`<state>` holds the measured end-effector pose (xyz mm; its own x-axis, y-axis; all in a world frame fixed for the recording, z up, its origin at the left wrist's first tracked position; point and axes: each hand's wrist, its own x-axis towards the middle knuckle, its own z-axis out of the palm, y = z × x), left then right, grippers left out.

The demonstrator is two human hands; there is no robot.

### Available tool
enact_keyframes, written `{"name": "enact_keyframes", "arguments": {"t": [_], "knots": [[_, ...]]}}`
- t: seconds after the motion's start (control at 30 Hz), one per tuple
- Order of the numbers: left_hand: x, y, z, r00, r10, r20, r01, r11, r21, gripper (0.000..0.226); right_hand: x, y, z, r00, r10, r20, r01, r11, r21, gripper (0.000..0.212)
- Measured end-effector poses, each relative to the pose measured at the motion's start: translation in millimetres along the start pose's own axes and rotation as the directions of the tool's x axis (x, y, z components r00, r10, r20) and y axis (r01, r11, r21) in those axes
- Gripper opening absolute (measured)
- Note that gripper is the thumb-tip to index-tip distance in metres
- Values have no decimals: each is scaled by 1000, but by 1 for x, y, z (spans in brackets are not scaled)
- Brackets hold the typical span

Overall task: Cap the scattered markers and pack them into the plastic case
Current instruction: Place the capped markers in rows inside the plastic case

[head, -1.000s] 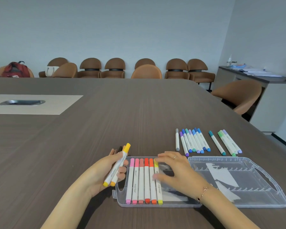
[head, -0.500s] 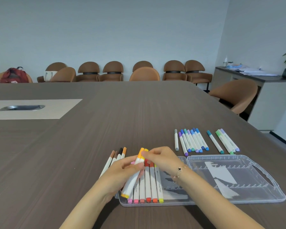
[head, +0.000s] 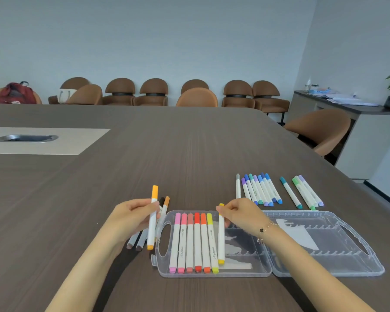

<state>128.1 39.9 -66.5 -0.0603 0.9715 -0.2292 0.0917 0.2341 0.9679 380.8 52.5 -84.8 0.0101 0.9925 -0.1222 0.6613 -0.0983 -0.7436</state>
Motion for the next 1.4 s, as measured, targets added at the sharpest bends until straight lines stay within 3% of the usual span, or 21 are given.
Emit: {"name": "enact_keyframes", "arguments": {"t": [0.1, 0.23, 0.33, 0.43, 0.57, 0.73, 0.8, 0.87, 0.97, 1.07, 1.27, 1.33, 1.4], "knots": [[5, 1, -8, 997, 34, -70, -29, 998, 64, 17, -3, 4, 6, 999, -31, -9, 31, 999, -10, 20], [6, 1, -10, 995, 37, -96, -30, 997, 74, 12, -21, 6, 0, 988, -157, -1, 156, 983, -100, 43], [7, 2, -10, 994, 33, -106, -24, 996, 84, 14, -31, 15, -10, 945, -265, 192, 304, 927, -218, 64], [9, 1, -10, 993, 36, -115, -27, 996, 85, 19, -34, 26, -10, 898, -285, 335, 378, 889, -258, 64], [7, -1, -6, 999, 30, -34, -29, 999, 37, 19, -33, 26, -10, 880, -294, 374, 423, 843, -332, 59], [-1, -2, 7, 994, 2, 108, 0, 1000, -16, 22, -33, 28, -11, 880, -275, 387, 435, 793, -426, 83], [-6, -3, 18, 980, -22, 198, 22, 1000, 2, 25, -32, 28, -10, 884, -320, 341, 446, 799, -405, 80], [-9, -2, 33, 966, -47, 253, 32, 997, 65, 27, -33, 21, -8, 912, -359, 200, 406, 862, -304, 59], [-10, -1, 55, 966, -34, 256, 1, 992, 128, 28, -38, 5, -1, 939, -340, 51, 339, 940, 23, 26], [-10, 0, 71, 973, 18, 229, -42, 994, 102, 25, -45, -4, 7, 934, -356, 10, 350, 923, 160, 25], [-17, 0, 84, 976, 64, 210, -84, 992, 90, 22, -48, -3, 13, 961, -276, -15, 275, 948, 160, 31], [-14, 1, 75, 972, 99, 213, -134, 978, 160, 18, -47, -1, 8, 973, -230, -22, 231, 960, 156, 36], [-1, 0, 52, 976, 206, 64, -215, 914, 343, 12, -47, 3, 1, 986, -167, -25, 169, 976, 139, 43]]}}
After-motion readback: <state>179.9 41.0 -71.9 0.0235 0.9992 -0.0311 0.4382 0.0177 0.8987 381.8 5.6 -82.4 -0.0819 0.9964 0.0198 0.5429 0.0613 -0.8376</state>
